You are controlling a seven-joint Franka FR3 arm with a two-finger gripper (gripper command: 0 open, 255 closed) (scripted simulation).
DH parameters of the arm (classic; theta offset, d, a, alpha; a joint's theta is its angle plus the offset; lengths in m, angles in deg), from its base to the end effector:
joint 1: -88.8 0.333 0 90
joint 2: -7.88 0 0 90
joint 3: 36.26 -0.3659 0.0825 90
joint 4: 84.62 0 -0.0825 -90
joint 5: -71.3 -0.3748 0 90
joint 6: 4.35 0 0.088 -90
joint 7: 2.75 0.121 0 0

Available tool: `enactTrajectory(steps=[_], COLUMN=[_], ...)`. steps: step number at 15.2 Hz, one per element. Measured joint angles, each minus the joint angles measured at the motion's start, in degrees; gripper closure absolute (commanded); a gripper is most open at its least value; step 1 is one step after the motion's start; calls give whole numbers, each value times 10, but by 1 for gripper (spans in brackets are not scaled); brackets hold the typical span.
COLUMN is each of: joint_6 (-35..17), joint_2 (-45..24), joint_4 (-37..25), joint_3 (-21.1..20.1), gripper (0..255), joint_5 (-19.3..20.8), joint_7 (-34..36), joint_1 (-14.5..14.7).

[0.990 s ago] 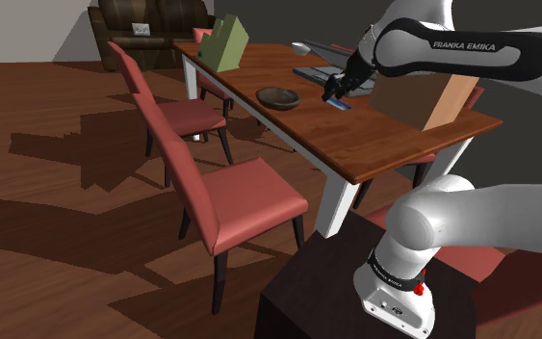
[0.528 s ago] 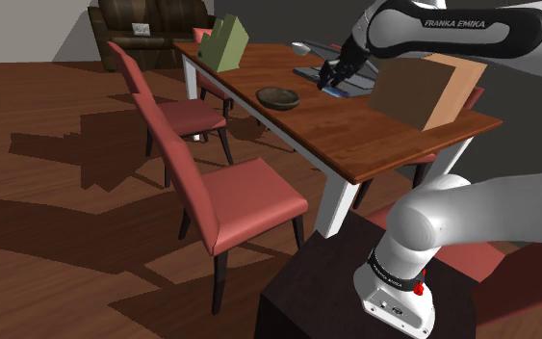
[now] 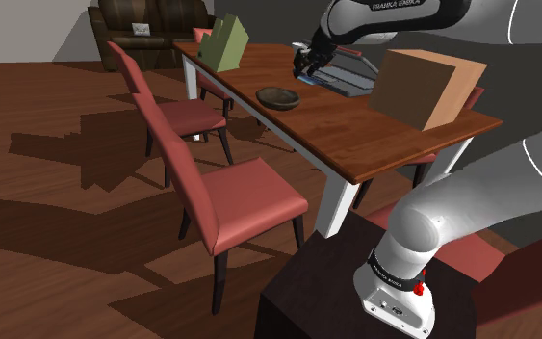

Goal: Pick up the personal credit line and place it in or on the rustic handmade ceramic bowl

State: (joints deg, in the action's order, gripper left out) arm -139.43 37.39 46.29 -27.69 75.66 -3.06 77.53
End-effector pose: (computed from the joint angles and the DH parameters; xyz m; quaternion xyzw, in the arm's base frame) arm 0.3871 -0.1574 0.6441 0.9465 -0.1460 0.2840 0.0459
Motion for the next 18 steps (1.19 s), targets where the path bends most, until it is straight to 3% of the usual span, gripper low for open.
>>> enactTrajectory(steps=[9,18], joint_6=[-3,-64], joint_2=[-197,-214], joint_4=[-192,-148], joint_3=[-1,-1], gripper=[255,255], joint_5=[-25,-26], joint_7=[6,9], joint_1=[19,19])
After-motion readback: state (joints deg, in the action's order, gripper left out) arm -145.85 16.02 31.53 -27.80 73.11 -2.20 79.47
